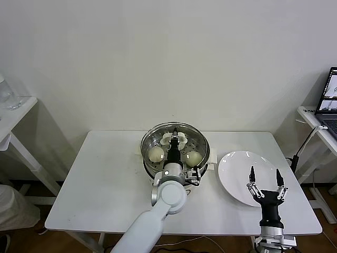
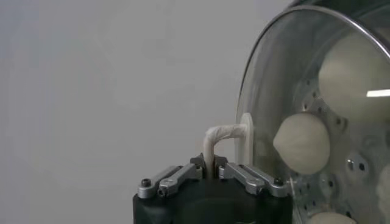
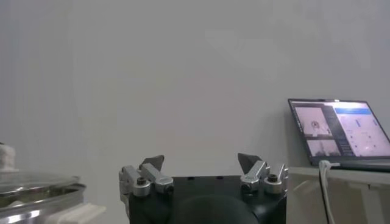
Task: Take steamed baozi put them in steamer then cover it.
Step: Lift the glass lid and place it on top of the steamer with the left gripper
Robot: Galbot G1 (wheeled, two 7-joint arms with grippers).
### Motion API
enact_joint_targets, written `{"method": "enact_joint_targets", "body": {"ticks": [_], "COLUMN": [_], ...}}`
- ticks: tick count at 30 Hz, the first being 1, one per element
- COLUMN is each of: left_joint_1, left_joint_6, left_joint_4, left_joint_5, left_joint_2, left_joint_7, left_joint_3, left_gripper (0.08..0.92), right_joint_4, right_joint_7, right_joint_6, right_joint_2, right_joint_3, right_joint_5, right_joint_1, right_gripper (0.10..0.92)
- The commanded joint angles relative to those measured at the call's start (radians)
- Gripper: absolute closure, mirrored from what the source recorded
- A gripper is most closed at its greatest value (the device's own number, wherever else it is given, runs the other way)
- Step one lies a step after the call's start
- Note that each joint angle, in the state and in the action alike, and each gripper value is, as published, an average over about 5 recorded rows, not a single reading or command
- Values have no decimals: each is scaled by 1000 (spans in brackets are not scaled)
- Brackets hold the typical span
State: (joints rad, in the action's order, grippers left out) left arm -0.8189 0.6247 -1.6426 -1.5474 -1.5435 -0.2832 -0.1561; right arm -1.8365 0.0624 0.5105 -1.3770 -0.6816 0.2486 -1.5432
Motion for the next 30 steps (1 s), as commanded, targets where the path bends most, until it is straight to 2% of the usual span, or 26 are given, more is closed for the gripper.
{"method": "enact_joint_targets", "body": {"ticks": [1, 30], "left_joint_1": [-15, -26], "left_joint_6": [-1, -28], "left_joint_4": [5, 53], "left_joint_5": [-10, -27], "left_joint_2": [-14, -44], "left_joint_7": [12, 40], "left_joint_3": [-3, 17], "left_gripper": [806, 806], "right_joint_4": [2, 17], "right_joint_7": [0, -2], "right_joint_6": [2, 9], "right_joint_2": [-1, 1], "right_joint_3": [1, 6], "right_joint_5": [-3, -10], "right_joint_1": [0, 2], "right_gripper": [203, 203]}}
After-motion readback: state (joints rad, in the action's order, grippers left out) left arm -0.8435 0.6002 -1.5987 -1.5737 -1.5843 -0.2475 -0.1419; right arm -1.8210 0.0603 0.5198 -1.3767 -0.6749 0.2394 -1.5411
